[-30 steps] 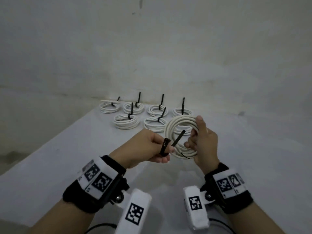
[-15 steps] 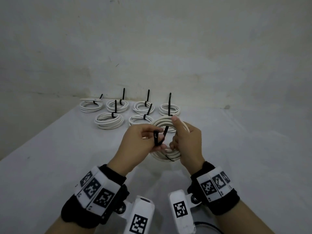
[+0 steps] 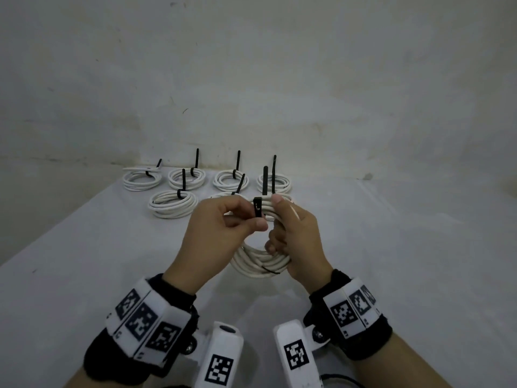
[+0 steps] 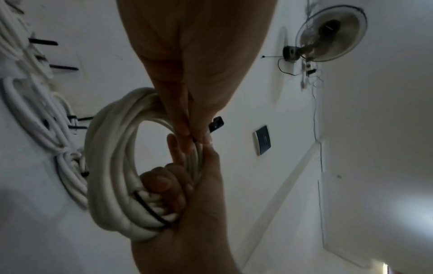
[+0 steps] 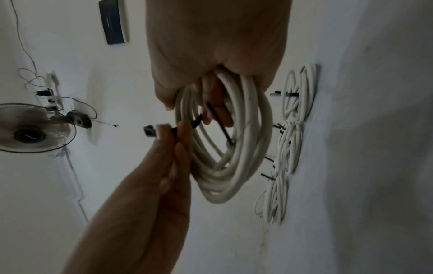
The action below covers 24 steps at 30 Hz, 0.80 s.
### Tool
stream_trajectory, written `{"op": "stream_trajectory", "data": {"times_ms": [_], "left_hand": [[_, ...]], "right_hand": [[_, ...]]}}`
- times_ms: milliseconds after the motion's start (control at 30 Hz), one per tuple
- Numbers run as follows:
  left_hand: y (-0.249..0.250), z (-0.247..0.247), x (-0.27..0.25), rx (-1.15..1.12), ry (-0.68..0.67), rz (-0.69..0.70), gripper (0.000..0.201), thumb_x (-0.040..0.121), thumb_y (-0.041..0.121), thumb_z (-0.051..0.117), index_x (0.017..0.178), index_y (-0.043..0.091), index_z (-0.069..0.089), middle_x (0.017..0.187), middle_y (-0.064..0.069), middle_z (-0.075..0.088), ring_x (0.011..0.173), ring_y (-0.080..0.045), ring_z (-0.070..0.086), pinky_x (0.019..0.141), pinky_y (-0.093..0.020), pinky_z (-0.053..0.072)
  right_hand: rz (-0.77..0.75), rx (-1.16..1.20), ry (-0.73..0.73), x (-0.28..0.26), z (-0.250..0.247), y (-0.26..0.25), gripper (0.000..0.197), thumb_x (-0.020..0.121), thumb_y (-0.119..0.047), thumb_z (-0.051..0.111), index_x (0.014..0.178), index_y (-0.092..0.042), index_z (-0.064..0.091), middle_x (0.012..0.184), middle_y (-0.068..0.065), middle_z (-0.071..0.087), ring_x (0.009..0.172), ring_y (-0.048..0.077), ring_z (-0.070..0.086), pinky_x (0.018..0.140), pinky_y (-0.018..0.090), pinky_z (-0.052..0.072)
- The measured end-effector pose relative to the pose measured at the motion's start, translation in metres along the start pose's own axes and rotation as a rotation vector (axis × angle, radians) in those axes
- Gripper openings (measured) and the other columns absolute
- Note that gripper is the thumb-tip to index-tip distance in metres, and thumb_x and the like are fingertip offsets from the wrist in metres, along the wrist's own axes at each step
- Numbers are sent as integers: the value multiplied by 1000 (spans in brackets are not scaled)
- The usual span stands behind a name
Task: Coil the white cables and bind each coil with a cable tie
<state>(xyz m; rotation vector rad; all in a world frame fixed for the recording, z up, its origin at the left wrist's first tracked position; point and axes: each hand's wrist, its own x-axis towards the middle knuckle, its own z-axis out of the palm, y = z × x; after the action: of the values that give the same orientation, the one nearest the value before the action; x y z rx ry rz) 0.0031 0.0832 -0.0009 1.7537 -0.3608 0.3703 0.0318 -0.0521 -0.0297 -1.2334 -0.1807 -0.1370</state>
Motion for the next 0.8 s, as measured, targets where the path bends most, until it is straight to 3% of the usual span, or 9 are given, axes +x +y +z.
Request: {"op": "stream_trajectory", "data": {"times_ms": [100,200,300,367,433,500,600,667,800], "left_hand": [[-1,0,3,155,89,142,11,75,15,78,74,12,67,66,0,65,55,-3,63,54,-9,42],[-4,-1,10,385,193,333,17,76,29,77,84,22,64,79,11,50,65,2,48,61,-7,36],[-12,-1,20,261,96,233,33,83,41,65,110,26,53,94,3,53,79,-3,53,68,-10,43],[-17,3,25,132,-36,127,47,81,49,53,122,26,45,92,-5,58,74,-9,60,70,-23,52],[-21,9,26,39,-111,120,40,84,46,50,120,30,45,87,-19,59,63,-15,58,62,-30,54],[-26,15,28,-36,-100,144,22,90,42,52,110,36,48,84,-24,56,57,-17,50,49,-29,48],[-35,19,29,-102,-69,140,18,88,35,51,105,33,52,71,-9,54,51,-13,44,42,-26,41],[-40,19,28,-128,-57,125,19,87,34,51,106,30,53,67,-2,52,48,-7,43,40,-23,40],[-42,14,23,-136,-111,116,19,87,35,54,106,33,52,63,8,52,45,-3,43,38,-23,40]], "right_hand": [[-13,-21,-35,-1,2,-3,27,95,-24,55,73,-11,63,43,-2,25,33,11,25,38,21,33],[-29,-10,-43,-1,1,-6,23,95,-20,54,77,-15,68,42,-5,27,34,11,24,39,22,32],[-44,3,-38,-2,2,-8,22,94,-22,54,87,-9,71,42,-4,27,35,11,24,39,21,33],[-55,8,-6,-2,2,-8,26,93,-24,55,93,-4,72,42,-2,26,35,11,24,38,20,32],[-61,12,31,-1,1,-7,29,92,-25,57,94,0,70,41,-1,26,34,11,23,38,20,32],[-66,14,51,0,0,-5,30,92,-26,57,94,1,70,41,-2,26,34,11,23,38,20,31],[-63,-8,52,1,-2,-3,27,91,-27,57,89,-4,72,41,-2,31,36,12,27,39,22,34],[-75,-64,31,2,-4,-2,27,92,-27,56,88,-6,73,47,0,43,38,12,36,43,25,38],[-58,-126,-15,8,-12,-6,26,94,-23,55,90,-7,74,80,12,71,68,21,63,66,32,54]]}}
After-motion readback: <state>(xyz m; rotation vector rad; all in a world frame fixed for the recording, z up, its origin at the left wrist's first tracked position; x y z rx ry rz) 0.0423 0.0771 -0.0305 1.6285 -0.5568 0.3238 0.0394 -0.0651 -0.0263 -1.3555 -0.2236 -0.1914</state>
